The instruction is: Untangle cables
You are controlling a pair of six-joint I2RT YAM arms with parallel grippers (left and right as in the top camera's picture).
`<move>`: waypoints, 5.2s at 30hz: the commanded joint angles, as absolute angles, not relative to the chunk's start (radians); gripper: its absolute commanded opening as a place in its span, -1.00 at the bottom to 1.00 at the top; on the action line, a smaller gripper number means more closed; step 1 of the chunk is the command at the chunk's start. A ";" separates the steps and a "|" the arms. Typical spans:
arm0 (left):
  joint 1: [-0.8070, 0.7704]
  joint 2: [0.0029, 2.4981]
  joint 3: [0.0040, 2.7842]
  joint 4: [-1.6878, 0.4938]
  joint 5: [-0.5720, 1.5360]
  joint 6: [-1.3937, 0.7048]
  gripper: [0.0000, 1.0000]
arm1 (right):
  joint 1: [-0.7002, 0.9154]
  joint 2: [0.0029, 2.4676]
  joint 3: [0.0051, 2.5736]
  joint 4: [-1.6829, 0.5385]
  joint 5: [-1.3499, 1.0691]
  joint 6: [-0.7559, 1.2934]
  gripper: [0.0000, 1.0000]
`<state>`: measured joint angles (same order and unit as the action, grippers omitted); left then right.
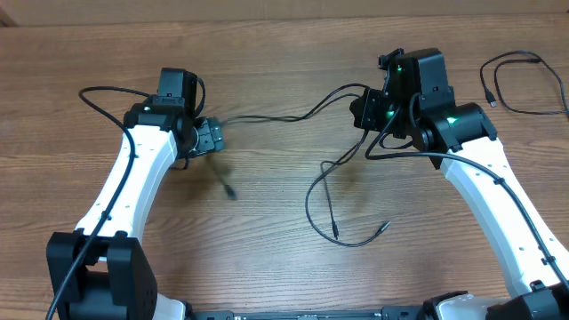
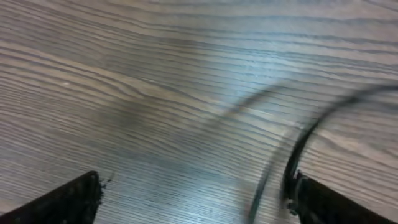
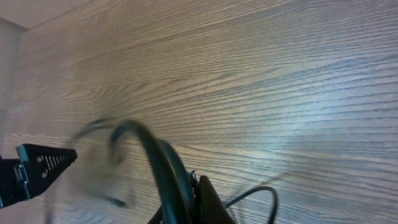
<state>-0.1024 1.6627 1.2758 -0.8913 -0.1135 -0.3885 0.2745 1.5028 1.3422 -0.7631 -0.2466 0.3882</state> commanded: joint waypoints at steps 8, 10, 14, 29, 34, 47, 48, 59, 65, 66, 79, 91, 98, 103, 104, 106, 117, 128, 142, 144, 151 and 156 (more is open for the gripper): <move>-0.094 1.652 1.279 -0.873 -0.138 -0.333 0.99 | 0.266 1.497 1.348 -0.757 -0.229 0.392 -0.92; -0.094 1.650 1.280 -0.852 -0.047 -0.282 0.99 | 0.266 1.497 1.348 -0.756 -0.229 0.392 -0.92; -0.094 1.618 1.282 -0.778 0.301 -0.155 0.99 | 0.266 1.497 1.348 -0.756 -0.228 0.392 -0.92; -0.252 1.582 1.282 -0.406 0.878 -0.231 0.99 | 0.267 1.497 1.348 -0.727 -0.316 0.395 0.43; -0.249 1.582 1.282 -0.407 0.878 -0.244 0.99 | 0.267 1.497 1.348 -0.727 -0.315 0.395 0.51; -0.249 1.582 1.282 -0.434 0.877 -0.249 0.99 | 0.205 1.492 1.361 -0.684 -0.303 0.396 -0.60; -0.249 1.582 1.282 -0.434 0.877 -0.249 0.99 | 0.197 1.492 1.364 -0.680 -0.307 0.395 -0.60; -0.249 1.582 1.282 -0.434 0.876 -0.248 0.99 | 0.156 1.465 1.371 -0.667 -0.327 0.395 -0.93; -0.249 1.582 1.282 -0.439 0.876 -0.249 0.99 | 0.156 1.431 1.371 -0.672 -0.386 0.395 -0.93; -0.249 1.582 1.282 -0.439 0.876 -0.249 0.98 | 0.156 1.430 1.371 -0.684 -0.386 0.395 -0.93; -0.250 1.582 1.282 -0.449 0.877 -0.251 0.99 | 0.156 1.433 1.369 -0.809 -0.745 0.490 -0.93; -0.281 1.582 1.282 -0.453 0.888 -0.263 0.99 | 0.156 1.433 1.369 -0.688 -0.913 0.531 -0.93; -0.300 1.582 1.282 -0.468 0.778 -0.268 0.99 | 0.156 1.433 1.369 -0.794 -0.685 0.418 -0.89; -0.282 1.582 1.282 -0.527 0.515 -0.405 0.99 | 0.156 1.433 1.367 -0.992 -0.510 0.171 0.03; -0.274 1.582 1.282 -0.553 0.417 -0.479 0.99 | 0.156 1.433 1.364 -1.023 -0.492 0.131 0.32; -0.255 1.582 1.282 -0.597 0.303 -0.552 0.99 | 0.158 1.433 1.345 -1.056 -0.490 0.069 0.73; -0.209 1.582 1.282 -0.666 0.198 -0.540 0.99 | 0.388 1.511 1.266 -1.025 -0.436 -0.012 1.00; -0.202 1.582 1.282 -0.718 0.139 -0.509 0.99 | 0.478 1.633 1.263 -1.013 -0.274 0.089 0.82; -0.202 1.582 1.282 -0.734 0.144 -0.509 0.99 | 0.478 1.709 1.263 -0.997 -0.348 0.108 -0.92; -0.202 1.582 1.282 -0.734 0.150 -0.509 0.99 | 0.476 1.708 1.265 -0.989 -0.437 0.107 -0.92; -0.203 1.582 1.282 -0.736 0.150 -0.509 0.99 | 0.451 1.704 1.411 -1.071 -0.710 0.108 -0.92; -0.203 1.582 1.282 -0.736 0.150 -0.499 0.99 | 0.448 1.704 1.707 -1.186 -0.707 0.108 -0.92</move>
<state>-0.2085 1.6035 1.2758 -0.7364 0.1524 -0.5213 0.4530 1.7145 1.5208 -1.1572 -0.6506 0.1085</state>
